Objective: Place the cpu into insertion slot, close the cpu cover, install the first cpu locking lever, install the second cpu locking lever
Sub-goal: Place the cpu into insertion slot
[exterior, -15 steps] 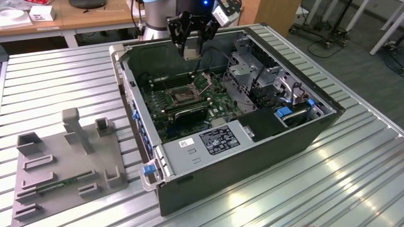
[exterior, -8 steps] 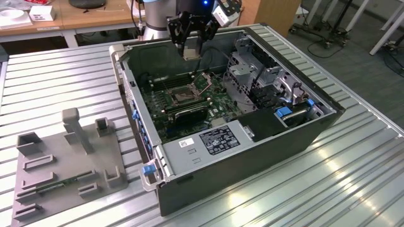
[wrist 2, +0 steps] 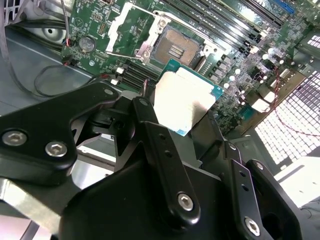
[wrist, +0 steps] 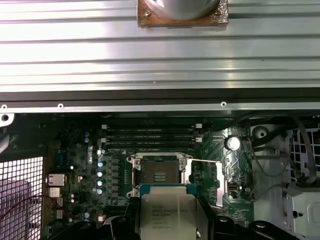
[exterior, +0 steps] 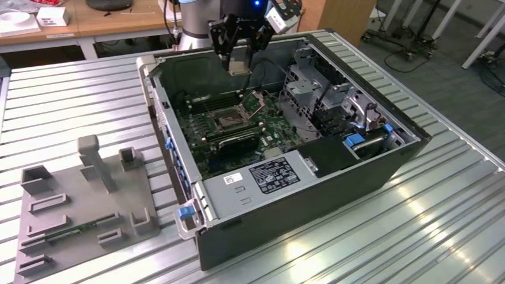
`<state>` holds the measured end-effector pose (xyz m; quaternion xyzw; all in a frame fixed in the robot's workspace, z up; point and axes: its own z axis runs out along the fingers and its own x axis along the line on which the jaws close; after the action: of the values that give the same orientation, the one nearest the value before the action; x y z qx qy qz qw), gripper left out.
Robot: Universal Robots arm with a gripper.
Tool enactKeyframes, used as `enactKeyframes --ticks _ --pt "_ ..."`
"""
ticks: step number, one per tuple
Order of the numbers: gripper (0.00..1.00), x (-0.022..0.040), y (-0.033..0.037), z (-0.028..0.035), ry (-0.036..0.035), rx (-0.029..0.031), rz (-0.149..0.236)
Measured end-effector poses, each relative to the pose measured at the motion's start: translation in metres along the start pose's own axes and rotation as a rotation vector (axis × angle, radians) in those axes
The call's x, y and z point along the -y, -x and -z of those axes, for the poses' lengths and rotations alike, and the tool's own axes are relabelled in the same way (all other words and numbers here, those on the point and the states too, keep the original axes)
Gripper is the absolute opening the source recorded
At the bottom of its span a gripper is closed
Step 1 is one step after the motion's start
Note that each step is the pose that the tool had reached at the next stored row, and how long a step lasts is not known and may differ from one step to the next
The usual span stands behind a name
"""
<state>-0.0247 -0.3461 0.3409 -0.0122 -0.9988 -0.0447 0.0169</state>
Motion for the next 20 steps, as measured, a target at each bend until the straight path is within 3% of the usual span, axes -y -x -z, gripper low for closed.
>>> enactKeyframes --ticks 20 --pt "0.54 0.0 0.0006 -0.0002 -0.0004 -0.0186 0.0"
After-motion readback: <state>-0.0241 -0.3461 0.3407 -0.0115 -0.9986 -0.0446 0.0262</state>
